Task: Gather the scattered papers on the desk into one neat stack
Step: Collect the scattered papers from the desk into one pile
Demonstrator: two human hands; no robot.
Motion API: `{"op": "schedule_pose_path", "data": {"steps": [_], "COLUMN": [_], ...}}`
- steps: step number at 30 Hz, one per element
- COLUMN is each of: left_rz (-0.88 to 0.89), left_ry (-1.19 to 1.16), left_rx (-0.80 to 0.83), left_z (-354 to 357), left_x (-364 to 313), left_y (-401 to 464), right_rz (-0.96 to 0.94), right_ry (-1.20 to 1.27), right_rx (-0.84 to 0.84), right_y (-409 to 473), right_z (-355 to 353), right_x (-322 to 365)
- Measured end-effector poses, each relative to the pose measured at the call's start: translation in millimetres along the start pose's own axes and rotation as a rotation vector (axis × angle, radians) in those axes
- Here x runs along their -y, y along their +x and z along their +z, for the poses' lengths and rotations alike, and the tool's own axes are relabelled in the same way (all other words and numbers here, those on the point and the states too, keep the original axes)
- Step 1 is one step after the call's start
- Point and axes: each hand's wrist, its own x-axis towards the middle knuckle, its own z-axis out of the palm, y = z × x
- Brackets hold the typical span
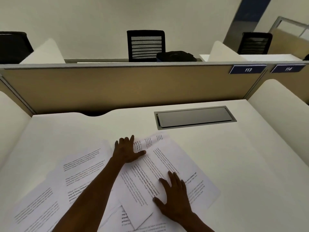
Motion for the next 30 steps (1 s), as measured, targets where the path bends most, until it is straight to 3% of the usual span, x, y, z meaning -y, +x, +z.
{"op": "schedule_pose_path", "data": {"steps": [6, 13, 17, 23, 30], "left_rz": [0.058, 0.139, 0.095, 0.021, -0.092], "left_ry": [-0.114, -0.1, -0.075, 0.015, -0.025], "left_rx": [0.073, -0.097, -0.078, -0.108, 0.041], "left_z": [-18, -30, -24, -12, -9], "left_x": [3, -7, -15, -10, -8], "left_y": [-11, -42, -58, -72, -83], "right_rz": [-0.044, -0.091, -0.16, -0.081, 0.036], "right_ry": [0.021, 0.011, 0.04, 0.322, 0.333], "right_rx": [-0.001, 0.0, -0.009, -0.136, -0.373], "right_y": [0, -1, 0, -11, -36], "right_z": [-2, 6, 10, 6, -3], "right_x": [5, 5, 7, 8, 4]}}
